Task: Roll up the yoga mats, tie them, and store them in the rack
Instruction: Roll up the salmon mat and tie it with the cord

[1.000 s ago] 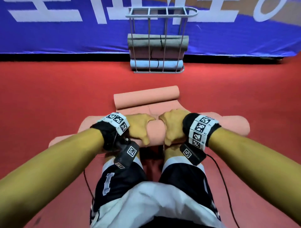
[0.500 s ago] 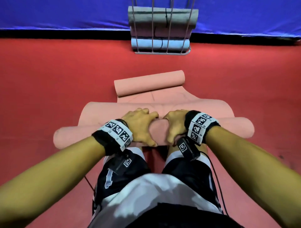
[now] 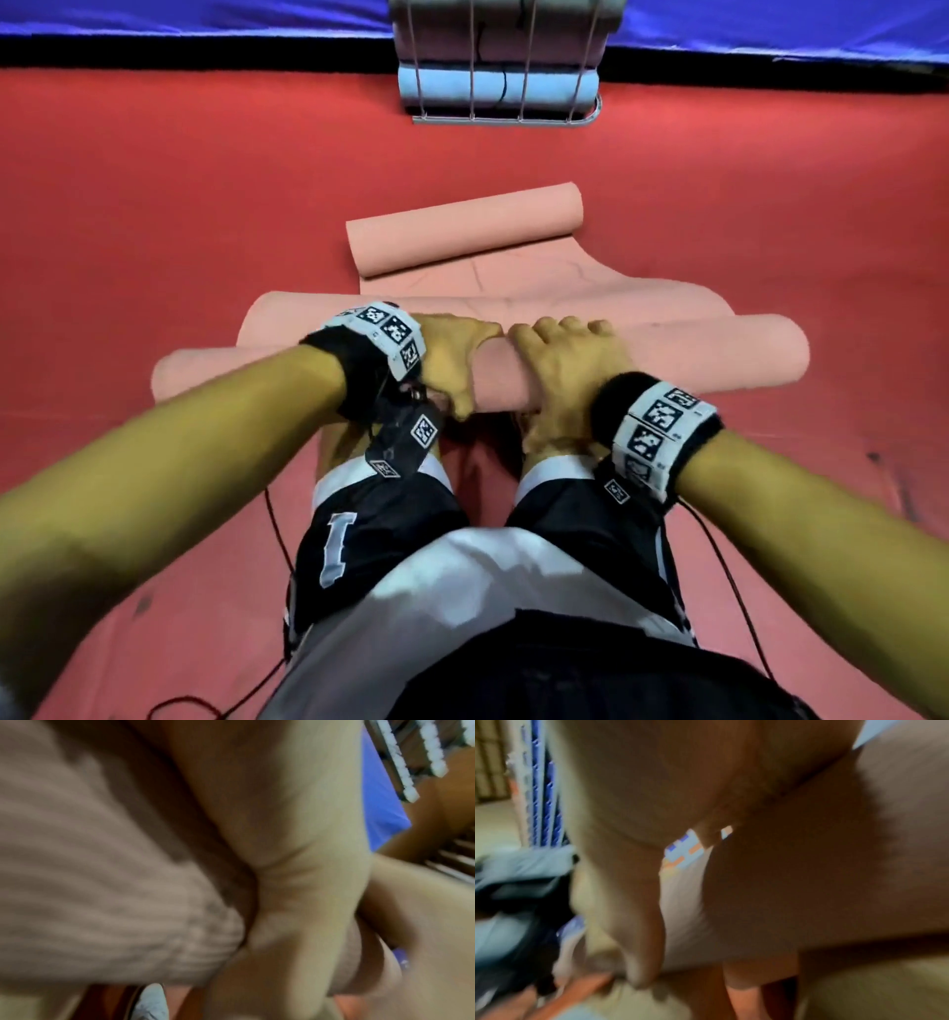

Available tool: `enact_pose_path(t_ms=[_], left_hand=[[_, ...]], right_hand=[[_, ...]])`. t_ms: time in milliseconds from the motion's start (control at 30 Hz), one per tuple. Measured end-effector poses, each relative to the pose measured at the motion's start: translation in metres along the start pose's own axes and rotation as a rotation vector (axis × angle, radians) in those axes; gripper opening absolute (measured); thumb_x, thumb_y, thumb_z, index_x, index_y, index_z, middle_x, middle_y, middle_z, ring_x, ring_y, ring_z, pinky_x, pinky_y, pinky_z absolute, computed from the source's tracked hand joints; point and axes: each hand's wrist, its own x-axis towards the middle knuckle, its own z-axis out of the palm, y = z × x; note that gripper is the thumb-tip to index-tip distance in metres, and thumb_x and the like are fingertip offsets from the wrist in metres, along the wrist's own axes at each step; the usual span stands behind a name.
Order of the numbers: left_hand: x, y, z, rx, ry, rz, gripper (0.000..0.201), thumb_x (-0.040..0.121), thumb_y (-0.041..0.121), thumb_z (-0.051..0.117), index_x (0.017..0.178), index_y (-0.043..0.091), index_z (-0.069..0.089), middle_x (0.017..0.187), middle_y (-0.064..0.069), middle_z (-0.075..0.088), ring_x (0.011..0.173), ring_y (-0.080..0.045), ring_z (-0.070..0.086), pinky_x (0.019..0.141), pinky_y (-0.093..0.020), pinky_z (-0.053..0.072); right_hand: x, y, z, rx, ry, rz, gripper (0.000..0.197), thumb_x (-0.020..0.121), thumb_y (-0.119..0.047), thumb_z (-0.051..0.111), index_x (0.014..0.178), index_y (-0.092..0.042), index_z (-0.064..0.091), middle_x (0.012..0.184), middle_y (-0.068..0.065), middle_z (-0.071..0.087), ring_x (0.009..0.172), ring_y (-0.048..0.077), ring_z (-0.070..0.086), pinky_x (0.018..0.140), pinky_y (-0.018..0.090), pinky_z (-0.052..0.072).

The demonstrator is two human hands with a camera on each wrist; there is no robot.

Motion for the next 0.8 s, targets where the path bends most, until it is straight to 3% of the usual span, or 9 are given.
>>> enact_pose_path(t_ms=[67, 133, 200, 300, 367, 467, 600, 700, 800], left_hand=[[0.005, 0.000, -0.001, -0.065, -0.053, -0.006, 0.073, 0.047, 0.017, 0.089, 0.111, 0.022, 0.054, 0.093, -0.016, 0.073, 0.082, -0.031, 0.073, 0.066, -0.043, 0.063], [0.010, -0.002, -0.002, -0.103, -0.070, -0.043, 0.072, 0.044, 0.025, 0.090, 0.107, 0.027, 0.056, 0.098, -0.024, 0.072, 0.080, -0.033, 0.071, 0.073, -0.063, 0.059], [0.006, -0.001, -0.007, -0.006, -0.008, -0.046, 0.069, 0.053, 0.035, 0.093, 0.112, 0.025, 0.058, 0.099, -0.013, 0.072, 0.086, -0.026, 0.068, 0.080, -0.051, 0.060], [-0.001, 0.004, 0.000, 0.394, 0.302, -0.013, 0.090, 0.056, 0.058, 0.087, 0.129, 0.022, 0.049, 0.118, -0.005, 0.056, 0.106, -0.028, 0.057, 0.078, -0.038, 0.049], [-0.002, 0.009, 0.020, 0.524, 0.417, -0.050, 0.098, 0.059, 0.057, 0.085, 0.136, 0.019, 0.039, 0.124, -0.008, 0.050, 0.111, -0.032, 0.055, 0.081, -0.042, 0.047], [0.001, 0.014, 0.029, 0.497, 0.464, -0.051, 0.085, 0.063, 0.046, 0.081, 0.132, 0.017, 0.039, 0.122, -0.008, 0.057, 0.107, -0.032, 0.059, 0.085, -0.043, 0.047], [0.010, 0.009, 0.001, 0.460, 0.393, -0.016, 0.089, 0.058, 0.045, 0.084, 0.132, 0.020, 0.043, 0.107, -0.003, 0.066, 0.095, -0.030, 0.066, 0.072, -0.034, 0.045], [0.022, 0.003, -0.021, 0.341, 0.268, -0.015, 0.086, 0.049, 0.046, 0.088, 0.126, 0.026, 0.054, 0.094, 0.003, 0.067, 0.088, -0.026, 0.067, 0.072, -0.034, 0.052], [0.035, 0.001, -0.033, 0.224, 0.151, -0.008, 0.082, 0.040, 0.048, 0.087, 0.116, 0.029, 0.064, 0.086, 0.005, 0.074, 0.077, -0.020, 0.072, 0.073, -0.038, 0.061]], right_hand=[[0.007, -0.003, 0.000, 0.006, 0.052, 0.028, 0.088, 0.058, -0.049, 0.080, 0.132, -0.026, 0.039, 0.119, 0.001, 0.058, 0.107, 0.028, 0.059, 0.092, 0.042, 0.044], [0.013, -0.001, -0.010, 0.049, 0.064, 0.029, 0.070, 0.061, -0.038, 0.075, 0.123, -0.026, 0.044, 0.108, 0.001, 0.063, 0.097, 0.028, 0.063, 0.080, 0.036, 0.042], [0.017, 0.004, -0.018, 0.073, 0.041, 0.018, 0.067, 0.060, -0.040, 0.076, 0.119, -0.027, 0.047, 0.100, 0.000, 0.065, 0.089, 0.028, 0.065, 0.073, 0.034, 0.043], [0.027, 0.009, -0.026, 0.110, -0.032, 0.033, 0.068, 0.054, -0.045, 0.080, 0.115, -0.031, 0.053, 0.090, -0.003, 0.064, 0.080, 0.027, 0.059, 0.071, 0.033, 0.049], [0.037, 0.011, -0.034, 0.140, -0.081, 0.036, 0.068, 0.047, -0.044, 0.083, 0.109, -0.032, 0.057, 0.082, -0.005, 0.062, 0.078, 0.025, 0.058, 0.070, 0.032, 0.052], [0.047, 0.013, -0.038, 0.147, -0.158, 0.012, 0.073, 0.042, -0.043, 0.086, 0.109, -0.032, 0.059, 0.072, -0.009, 0.054, 0.077, 0.024, 0.062, 0.067, 0.030, 0.053], [0.052, 0.020, -0.037, 0.254, -0.103, 0.027, 0.084, 0.040, -0.046, 0.087, 0.114, -0.037, 0.048, 0.096, -0.004, 0.063, 0.087, 0.024, 0.061, 0.077, 0.036, 0.056], [0.045, 0.018, -0.024, 0.183, 0.076, 0.007, 0.099, 0.051, -0.060, 0.085, 0.135, -0.030, 0.043, 0.126, 0.000, 0.054, 0.116, 0.028, 0.053, 0.099, 0.046, 0.046], [0.039, 0.007, -0.009, 0.025, 0.112, 0.066, 0.110, 0.054, -0.058, 0.085, 0.145, -0.026, 0.031, 0.133, 0.001, 0.052, 0.121, 0.027, 0.053, 0.105, 0.050, 0.037]])
